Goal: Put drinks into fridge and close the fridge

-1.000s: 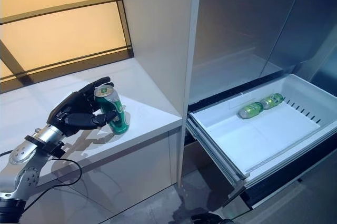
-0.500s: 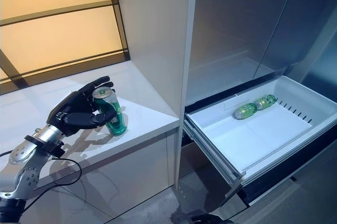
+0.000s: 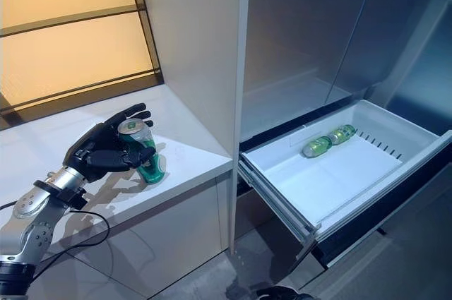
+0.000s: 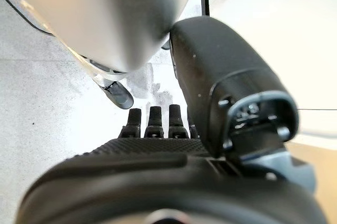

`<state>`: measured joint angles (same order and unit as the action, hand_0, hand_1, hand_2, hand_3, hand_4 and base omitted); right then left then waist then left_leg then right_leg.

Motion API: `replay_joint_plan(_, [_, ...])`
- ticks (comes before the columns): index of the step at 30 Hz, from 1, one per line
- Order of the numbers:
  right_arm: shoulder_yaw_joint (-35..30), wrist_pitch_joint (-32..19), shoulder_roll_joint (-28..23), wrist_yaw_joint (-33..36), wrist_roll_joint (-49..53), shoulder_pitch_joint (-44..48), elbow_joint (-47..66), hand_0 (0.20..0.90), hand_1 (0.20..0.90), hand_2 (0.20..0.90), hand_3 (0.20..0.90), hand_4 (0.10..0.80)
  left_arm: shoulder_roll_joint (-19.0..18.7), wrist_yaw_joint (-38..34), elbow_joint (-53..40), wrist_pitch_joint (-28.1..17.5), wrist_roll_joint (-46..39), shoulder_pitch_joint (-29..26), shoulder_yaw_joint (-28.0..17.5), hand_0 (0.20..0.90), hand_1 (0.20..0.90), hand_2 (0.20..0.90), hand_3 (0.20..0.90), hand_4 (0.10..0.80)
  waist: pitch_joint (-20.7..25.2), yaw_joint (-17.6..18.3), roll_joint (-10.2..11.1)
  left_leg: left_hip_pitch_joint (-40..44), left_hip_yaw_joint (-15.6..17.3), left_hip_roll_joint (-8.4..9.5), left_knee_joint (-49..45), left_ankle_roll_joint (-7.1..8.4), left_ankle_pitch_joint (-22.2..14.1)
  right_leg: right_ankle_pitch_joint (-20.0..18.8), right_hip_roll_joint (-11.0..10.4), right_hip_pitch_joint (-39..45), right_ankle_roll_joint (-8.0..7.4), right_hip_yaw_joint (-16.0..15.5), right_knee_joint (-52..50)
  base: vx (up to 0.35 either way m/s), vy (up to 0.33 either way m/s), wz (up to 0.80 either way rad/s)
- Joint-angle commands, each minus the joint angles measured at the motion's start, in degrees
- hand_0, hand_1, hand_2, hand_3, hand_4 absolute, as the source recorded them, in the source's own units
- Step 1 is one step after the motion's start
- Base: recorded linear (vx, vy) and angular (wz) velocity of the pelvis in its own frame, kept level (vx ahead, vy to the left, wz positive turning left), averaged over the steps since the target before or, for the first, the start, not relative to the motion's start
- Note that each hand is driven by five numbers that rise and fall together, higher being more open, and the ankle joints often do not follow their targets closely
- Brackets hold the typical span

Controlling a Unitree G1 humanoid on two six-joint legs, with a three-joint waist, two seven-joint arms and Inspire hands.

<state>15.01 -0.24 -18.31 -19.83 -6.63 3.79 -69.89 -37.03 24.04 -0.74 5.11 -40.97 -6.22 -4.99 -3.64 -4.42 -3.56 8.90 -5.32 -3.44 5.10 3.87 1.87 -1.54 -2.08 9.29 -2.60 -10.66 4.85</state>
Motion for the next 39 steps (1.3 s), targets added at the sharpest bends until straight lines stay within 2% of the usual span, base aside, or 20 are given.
replay_joint_plan(1, [1.62, 0.88, -2.20, -2.21, 0.55, 0.04, -1.35, 0.900, 0.900, 0.900, 0.900, 0.800, -3.77, 0.04, -0.10, -3.86, -4.58, -10.59, -0.19, 0.900, 0.900, 0.900, 0.900, 0.800, 0.73, 0.73, 1.34, 0.51, 5.30, 5.19, -2.09, -3.92, -4.93, 8.71, 1.86, 0.06, 0.11, 2.95, -6.37, 0.009, 0.009, -0.06])
replay_joint_plan(22, [1.45, 1.21, -2.09, -2.11, 1.92, -0.12, -1.74, 0.900, 0.900, 0.900, 0.900, 0.800, -4.41, 0.36, 1.87, -2.95, -4.20, -11.82, 0.95, 0.900, 0.900, 0.900, 0.900, 0.800, 1.09, 1.69, 1.20, 1.18, 5.97, 5.63, -1.83, -4.52, -5.44, 8.20, 1.93, -0.03, -0.24, 4.19, -5.98, 0.003, 0.003, -0.03])
replay_joint_plan(23, [1.44, 1.28, -2.03, -2.12, 1.92, -0.10, -1.72, 0.900, 0.900, 0.900, 0.900, 0.800, -4.32, 0.37, 1.74, -2.92, -4.29, -11.82, 0.98, 0.825, 0.825, 0.825, 0.812, 0.712, 1.10, 1.70, 1.22, 1.18, 5.91, 5.68, -1.82, -4.55, -5.45, 8.18, 1.96, -0.03, -0.25, 4.29, -5.97, 0.000, 0.000, 0.00])
replay_joint_plan(24, [1.53, 1.29, -1.98, -2.06, 1.99, -0.05, -1.75, 0.900, 0.900, 0.900, 0.900, 0.800, -4.29, 0.44, 1.88, -3.08, -4.55, -11.88, 1.02, 0.667, 0.667, 0.667, 0.628, 0.528, 1.06, 1.72, 1.20, 1.19, 5.93, 5.69, -1.84, -4.59, -5.49, 8.18, 1.98, -0.01, -0.23, 4.40, -5.93, 0.006, 0.000, -0.03])
replay_joint_plan(25, [1.58, 1.25, -1.99, -2.06, 2.04, -0.01, -1.82, 0.900, 0.900, 0.900, 0.900, 0.800, -4.32, 0.34, 1.91, -3.30, -4.78, -11.93, 1.10, 0.564, 0.564, 0.564, 0.507, 0.407, 1.05, 1.76, 1.19, 1.20, 5.91, 5.73, -1.84, -4.62, -5.49, 8.15, 2.01, -0.05, -0.24, 4.47, -5.94, 0.007, 0.000, -0.05])
replay_joint_plan(26, [1.56, 1.28, -1.97, -2.06, 2.10, 0.06, -1.92, 0.900, 0.900, 0.900, 0.900, 0.800, -4.26, 0.35, 1.91, -3.79, -5.82, -12.04, 1.21, 0.401, 0.401, 0.401, 0.318, 0.218, 1.09, 1.81, 1.20, 1.21, 5.89, 5.79, -1.81, -4.68, -5.50, 8.10, 2.06, -0.10, -0.24, 4.63, -5.90, 0.009, -0.001, -0.05])
replay_joint_plan(27, [1.53, 1.29, -1.96, -2.08, 2.07, 0.11, -2.02, 0.900, 0.900, 0.900, 0.900, 0.800, -4.04, 0.33, 1.76, -4.00, -6.92, -12.16, 1.23, 0.300, 0.300, 0.300, 0.200, 0.100, 1.10, 1.87, 1.22, 1.27, 5.92, 5.81, -1.79, -4.70, -5.55, 8.08, 2.11, -0.06, -0.22, 4.77, -5.82, 0.010, -0.001, -0.05])
replay_joint_plan(39, [1.68, 1.22, -1.91, -2.14, 2.84, 0.35, -1.98, 0.900, 0.900, 0.900, 0.900, 0.800, -0.89, -0.64, 0.76, -6.11, -7.35, -13.06, 3.55, 0.300, 0.300, 0.300, 0.200, 0.100, 1.21, 2.73, 1.50, 1.42, 6.65, 5.78, -1.71, -4.85, -5.64, 7.76, 2.53, -0.28, -0.15, 5.72, -5.56, 0.002, -0.004, -0.06])
